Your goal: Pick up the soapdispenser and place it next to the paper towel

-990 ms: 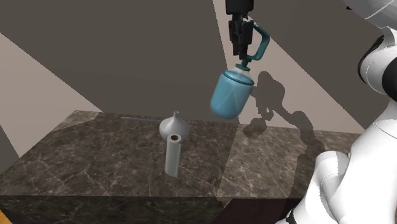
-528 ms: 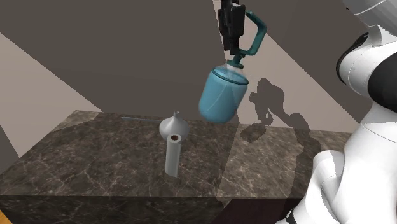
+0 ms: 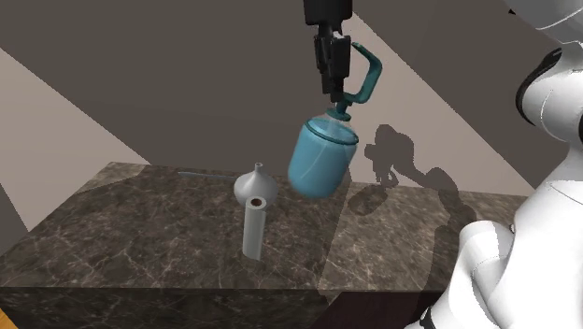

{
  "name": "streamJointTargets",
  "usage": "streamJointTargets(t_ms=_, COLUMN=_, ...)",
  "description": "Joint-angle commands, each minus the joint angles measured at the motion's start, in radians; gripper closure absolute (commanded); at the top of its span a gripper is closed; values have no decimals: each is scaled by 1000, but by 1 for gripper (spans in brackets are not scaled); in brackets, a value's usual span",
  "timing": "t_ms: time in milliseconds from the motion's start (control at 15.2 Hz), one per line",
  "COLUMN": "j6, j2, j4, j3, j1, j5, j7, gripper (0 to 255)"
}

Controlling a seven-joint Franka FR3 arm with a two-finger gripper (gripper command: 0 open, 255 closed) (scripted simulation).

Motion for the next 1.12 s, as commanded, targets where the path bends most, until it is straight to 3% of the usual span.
streamJointTargets(t_ms=0, j6=35, j2=-22, j4=-57, j3=0, j1=0, j5=3, j7=7, gripper=255)
streamJointTargets(t_ms=1056, j6=282, j2=-142, j4=-424, j3=-2, j1=0, j5=13, j7=42, gripper=255)
